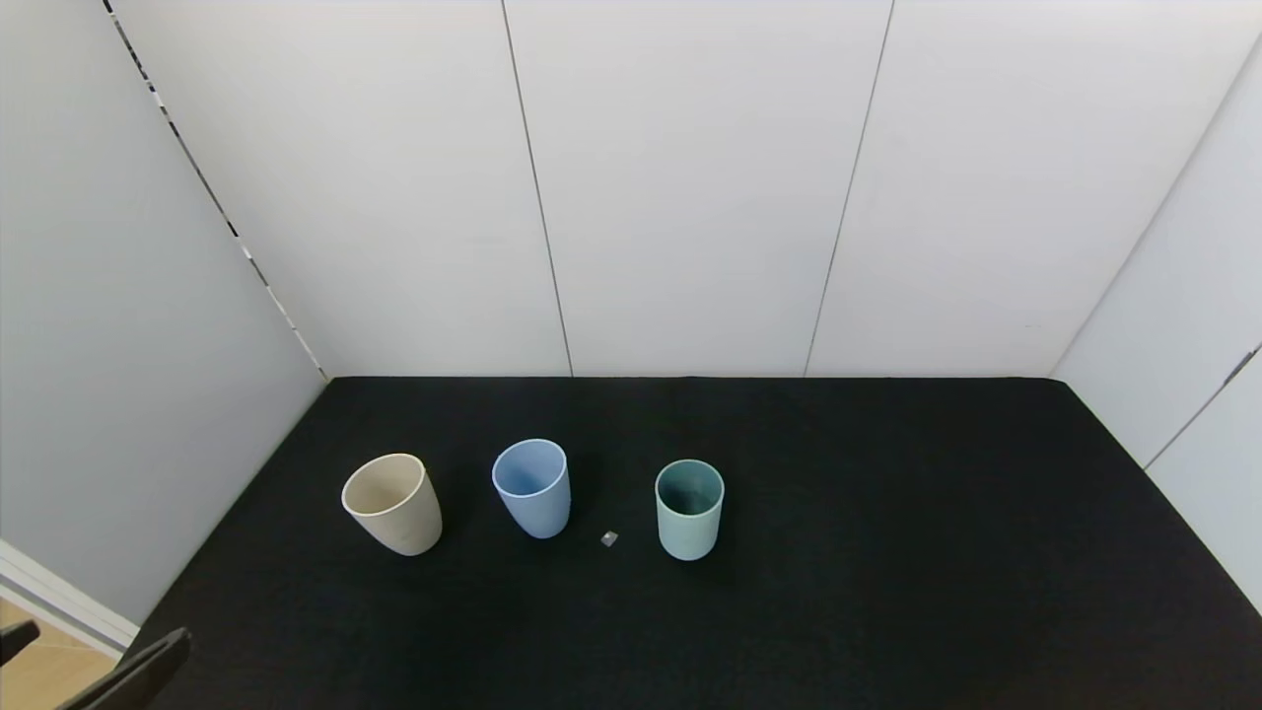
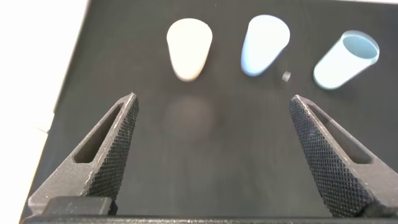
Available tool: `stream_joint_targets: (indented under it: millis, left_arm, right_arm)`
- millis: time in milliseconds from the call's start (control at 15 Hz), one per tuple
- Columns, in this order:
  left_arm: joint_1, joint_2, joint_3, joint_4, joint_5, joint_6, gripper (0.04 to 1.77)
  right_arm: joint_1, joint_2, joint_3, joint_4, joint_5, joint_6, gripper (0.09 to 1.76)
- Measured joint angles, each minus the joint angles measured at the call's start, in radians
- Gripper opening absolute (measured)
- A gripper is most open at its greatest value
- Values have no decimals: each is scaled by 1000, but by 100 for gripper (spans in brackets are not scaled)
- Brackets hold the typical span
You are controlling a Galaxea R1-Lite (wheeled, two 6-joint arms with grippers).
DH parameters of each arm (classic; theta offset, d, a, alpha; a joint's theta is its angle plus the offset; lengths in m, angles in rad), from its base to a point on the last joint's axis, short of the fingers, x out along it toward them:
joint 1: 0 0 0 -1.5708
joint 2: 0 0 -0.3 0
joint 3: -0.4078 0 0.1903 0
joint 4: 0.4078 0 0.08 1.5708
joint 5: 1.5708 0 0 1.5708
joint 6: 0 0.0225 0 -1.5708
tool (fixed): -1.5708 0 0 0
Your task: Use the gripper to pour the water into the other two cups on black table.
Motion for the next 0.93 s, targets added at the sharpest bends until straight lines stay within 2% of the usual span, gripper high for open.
stream_joint_targets:
  millis: [333,600,733,867,933]
  left_arm:
    - [37,-257,14,185,-78,47,172]
    - [67,-436,61,230,-112,109,172]
    - [72,-513,116,231,-106,159,172]
    - [74,-562,170,222,-48,188,172]
    - [74,-574,184,220,-44,192,172]
  right_arm:
    - [-1,0,0,0,0,0,171]
    - [-1,0,0,0,0,0,171]
    - [-1,0,0,0,0,0,171]
    - [-1,0,0,0,0,0,171]
    - [-1,0,0,0,0,0,171]
